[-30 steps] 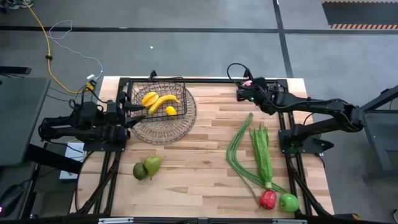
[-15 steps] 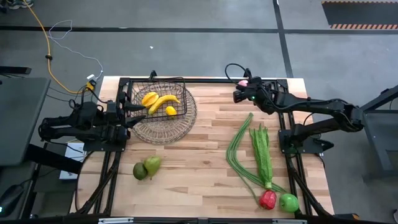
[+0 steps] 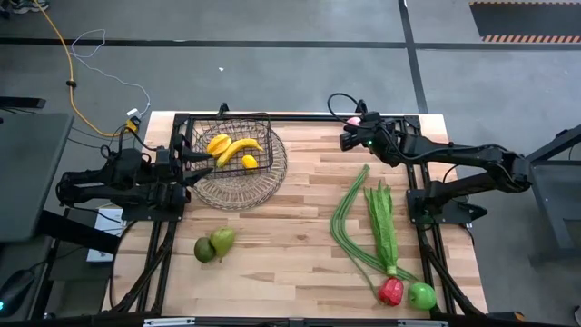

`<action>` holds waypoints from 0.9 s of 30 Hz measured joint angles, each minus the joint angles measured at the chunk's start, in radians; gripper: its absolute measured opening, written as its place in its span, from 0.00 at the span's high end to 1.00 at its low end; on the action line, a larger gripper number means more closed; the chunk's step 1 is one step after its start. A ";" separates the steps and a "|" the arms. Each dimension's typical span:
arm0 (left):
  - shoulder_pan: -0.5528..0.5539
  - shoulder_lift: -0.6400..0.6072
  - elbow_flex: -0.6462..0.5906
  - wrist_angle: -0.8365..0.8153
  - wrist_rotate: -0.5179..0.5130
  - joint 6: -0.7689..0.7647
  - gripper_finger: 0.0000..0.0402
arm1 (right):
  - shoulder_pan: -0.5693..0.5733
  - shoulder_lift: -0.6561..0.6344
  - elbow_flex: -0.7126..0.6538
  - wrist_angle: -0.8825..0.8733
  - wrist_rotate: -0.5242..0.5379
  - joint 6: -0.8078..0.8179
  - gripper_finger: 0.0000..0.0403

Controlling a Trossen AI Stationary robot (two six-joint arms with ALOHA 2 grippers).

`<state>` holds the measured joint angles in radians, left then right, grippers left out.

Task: Build produce basket
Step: Put the pink peach into the wire basket

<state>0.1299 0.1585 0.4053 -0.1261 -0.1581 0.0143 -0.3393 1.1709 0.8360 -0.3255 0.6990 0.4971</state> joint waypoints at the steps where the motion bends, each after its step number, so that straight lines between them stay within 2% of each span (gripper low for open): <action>1: 0.000 0.000 0.000 -0.002 0.000 0.000 0.59 | 0.000 0.000 0.000 0.000 -0.003 -0.004 0.49; 8: 0.000 0.000 0.000 -0.005 -0.011 0.011 0.59 | 0.007 0.000 0.000 0.003 -0.056 -0.044 0.49; 11: 0.000 0.000 0.000 -0.005 -0.010 0.015 0.59 | 0.028 0.000 -0.001 0.054 -0.118 -0.083 0.49; 14: 0.000 0.000 0.000 -0.005 -0.010 0.010 0.59 | 0.064 0.000 -0.055 0.261 -0.197 -0.146 0.49; 19: 0.000 0.000 0.000 -0.005 -0.009 -0.010 0.59 | 0.100 0.022 -0.243 0.835 -0.428 -0.217 0.49; 22: 0.000 0.000 0.000 -0.004 -0.009 -0.010 0.59 | 0.102 0.064 -0.310 1.097 -0.534 -0.210 0.49; 24: 0.000 0.000 0.000 0.005 -0.010 -0.010 0.59 | 0.110 0.101 -0.309 1.155 -0.554 -0.208 0.49; 27: 0.000 0.000 0.000 0.017 -0.010 -0.001 0.59 | 0.126 0.175 -0.252 1.122 -0.568 -0.233 0.49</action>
<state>0.1300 0.1588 0.4053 -0.1094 -0.1685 0.0131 -0.2132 1.3459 0.5842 0.7968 0.1306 0.2645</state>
